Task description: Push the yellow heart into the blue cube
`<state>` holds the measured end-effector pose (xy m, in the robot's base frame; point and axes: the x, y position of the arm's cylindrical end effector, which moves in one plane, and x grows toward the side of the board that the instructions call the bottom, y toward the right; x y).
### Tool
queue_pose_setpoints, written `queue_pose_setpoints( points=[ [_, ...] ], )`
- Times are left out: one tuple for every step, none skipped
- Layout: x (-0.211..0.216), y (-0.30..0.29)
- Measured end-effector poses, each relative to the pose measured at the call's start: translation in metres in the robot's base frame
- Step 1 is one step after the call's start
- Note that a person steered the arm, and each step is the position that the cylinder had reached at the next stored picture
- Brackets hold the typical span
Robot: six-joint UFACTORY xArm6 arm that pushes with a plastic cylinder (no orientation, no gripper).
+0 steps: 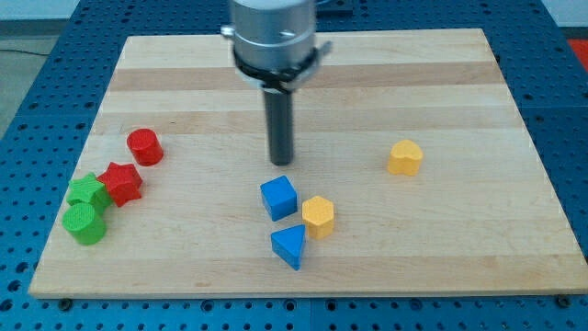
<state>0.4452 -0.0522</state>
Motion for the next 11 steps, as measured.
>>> queue_pose_setpoints(
  points=[
    [0.034, -0.009],
    [0.046, 0.007],
    [0.041, 0.014],
    [0.068, 0.019],
    [0.039, 0.026],
    [0.019, 0.1],
    [0.056, 0.154],
    [0.064, 0.235],
    [0.017, 0.276],
    [0.004, 0.189],
    [0.019, 0.083]
  ],
)
